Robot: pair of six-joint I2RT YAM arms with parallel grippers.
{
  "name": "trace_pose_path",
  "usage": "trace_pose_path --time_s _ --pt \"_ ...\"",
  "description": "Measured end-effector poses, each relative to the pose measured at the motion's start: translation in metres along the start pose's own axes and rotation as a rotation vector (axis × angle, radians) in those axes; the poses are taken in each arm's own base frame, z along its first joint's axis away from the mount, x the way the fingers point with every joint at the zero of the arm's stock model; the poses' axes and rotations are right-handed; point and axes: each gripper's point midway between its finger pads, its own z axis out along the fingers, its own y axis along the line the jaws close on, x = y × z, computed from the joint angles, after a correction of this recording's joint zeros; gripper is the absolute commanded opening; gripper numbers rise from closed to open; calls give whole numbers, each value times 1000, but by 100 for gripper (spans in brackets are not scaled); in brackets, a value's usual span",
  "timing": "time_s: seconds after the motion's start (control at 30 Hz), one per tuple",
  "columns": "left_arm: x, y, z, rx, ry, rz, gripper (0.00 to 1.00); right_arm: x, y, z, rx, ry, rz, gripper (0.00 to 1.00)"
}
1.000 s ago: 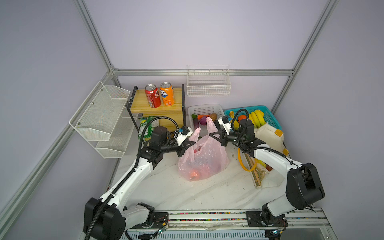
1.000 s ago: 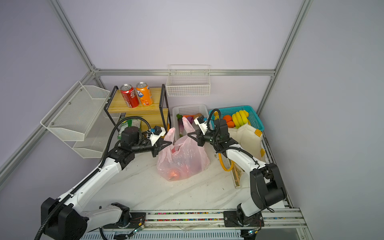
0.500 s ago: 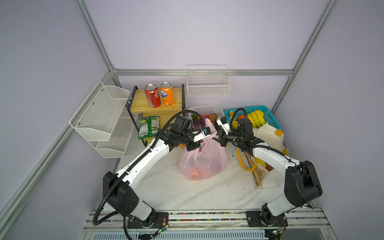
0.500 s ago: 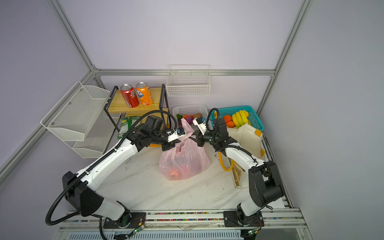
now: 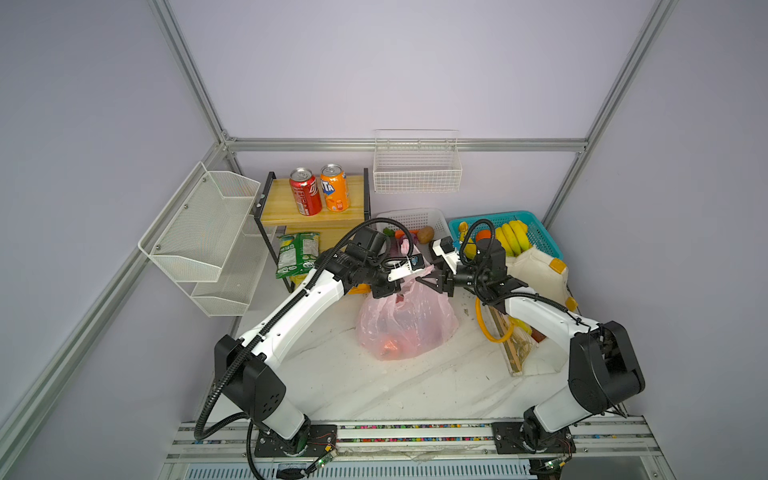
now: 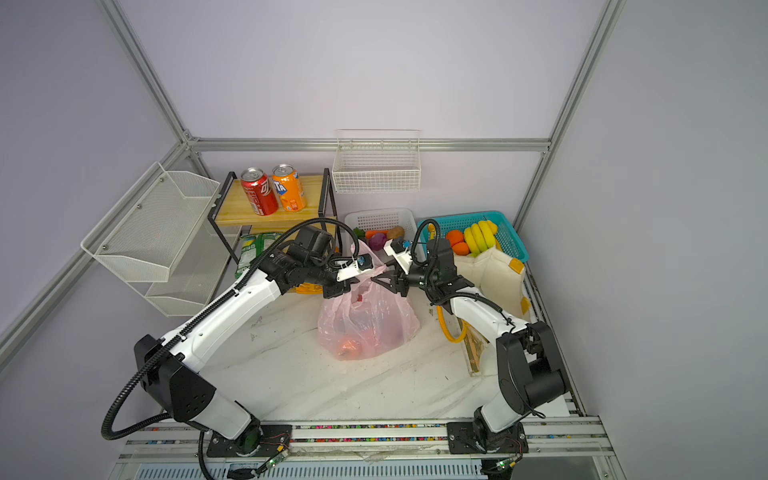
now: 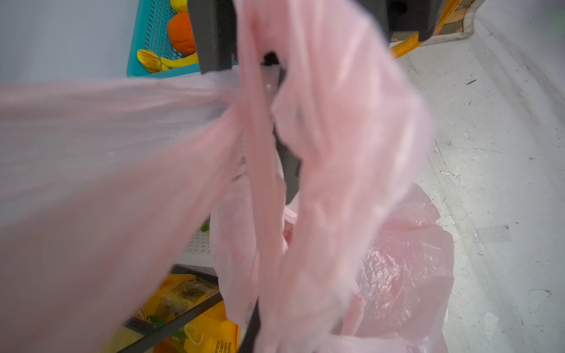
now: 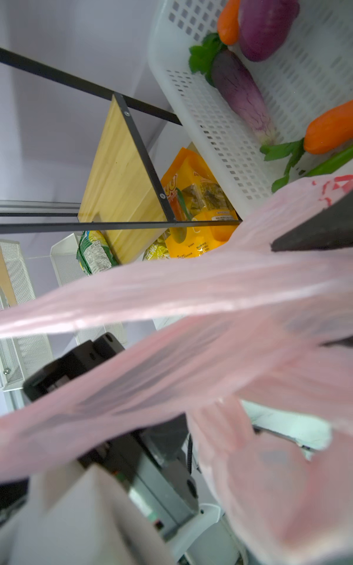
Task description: Place the mixed food into the grocery bags and tie them
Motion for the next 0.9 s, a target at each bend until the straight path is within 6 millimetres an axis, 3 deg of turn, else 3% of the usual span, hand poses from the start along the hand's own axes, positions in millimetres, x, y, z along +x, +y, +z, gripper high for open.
trace_pose_path --time_s 0.07,0.17,0.23,0.47,0.9 --pt "0 0 0 0 0 0 0 -2 1 0 -9 -7 -19 50" --pt "0 0 0 0 0 0 0 -4 2 0 -12 -13 -50 76" --pt "0 0 0 0 0 0 0 -4 1 0 -4 -13 -67 83" --pt "0 0 0 -1 0 0 0 -2 1 0 -7 0 -101 95" --pt "0 0 0 -1 -1 7 0 -16 1 6 -56 -16 -131 95"
